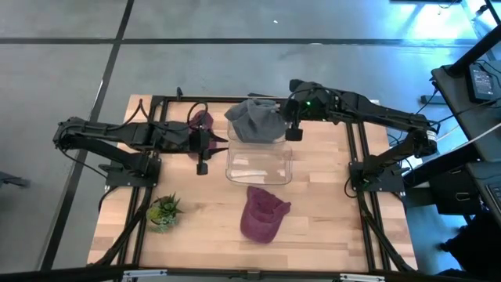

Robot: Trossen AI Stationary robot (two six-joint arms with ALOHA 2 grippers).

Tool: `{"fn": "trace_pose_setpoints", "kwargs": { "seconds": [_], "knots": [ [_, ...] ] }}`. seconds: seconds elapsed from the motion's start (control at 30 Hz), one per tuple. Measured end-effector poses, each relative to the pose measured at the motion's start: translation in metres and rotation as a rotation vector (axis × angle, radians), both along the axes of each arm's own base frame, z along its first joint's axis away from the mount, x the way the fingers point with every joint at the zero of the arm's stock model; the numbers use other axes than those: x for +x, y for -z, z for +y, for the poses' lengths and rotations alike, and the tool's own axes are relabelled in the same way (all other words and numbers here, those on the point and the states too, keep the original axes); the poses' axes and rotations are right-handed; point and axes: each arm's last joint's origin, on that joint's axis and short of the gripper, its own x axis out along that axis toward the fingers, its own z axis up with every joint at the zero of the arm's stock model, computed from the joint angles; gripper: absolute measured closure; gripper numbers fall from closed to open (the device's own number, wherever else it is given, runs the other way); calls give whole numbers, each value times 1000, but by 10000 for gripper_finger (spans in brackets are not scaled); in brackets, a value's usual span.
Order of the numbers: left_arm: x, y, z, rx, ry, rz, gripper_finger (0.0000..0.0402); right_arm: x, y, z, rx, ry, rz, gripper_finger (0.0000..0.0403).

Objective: Pick & Place hat
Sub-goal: Put the gray cap into the top transparent bin

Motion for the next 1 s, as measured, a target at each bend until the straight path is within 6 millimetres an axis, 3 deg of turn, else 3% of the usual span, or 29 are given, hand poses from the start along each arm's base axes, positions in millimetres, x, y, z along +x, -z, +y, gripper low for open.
{"fn": "trace_pose_setpoints", "kwargs": {
  "seconds": [0.2,0.47,0.73,1.0],
  "knots": [
    [0,0,0,-5,-6,-1,301,-1,5,6,2,-188,79,397],
    [-1,0,2,8,-88,-9,300,1,5,15,-215,-373,183,397],
    [-1,-1,4,10,-157,-18,304,-14,-9,19,-326,-384,184,397],
    [-1,-1,5,9,-189,-24,299,-23,-15,22,-324,-437,162,397]
  ]
}}
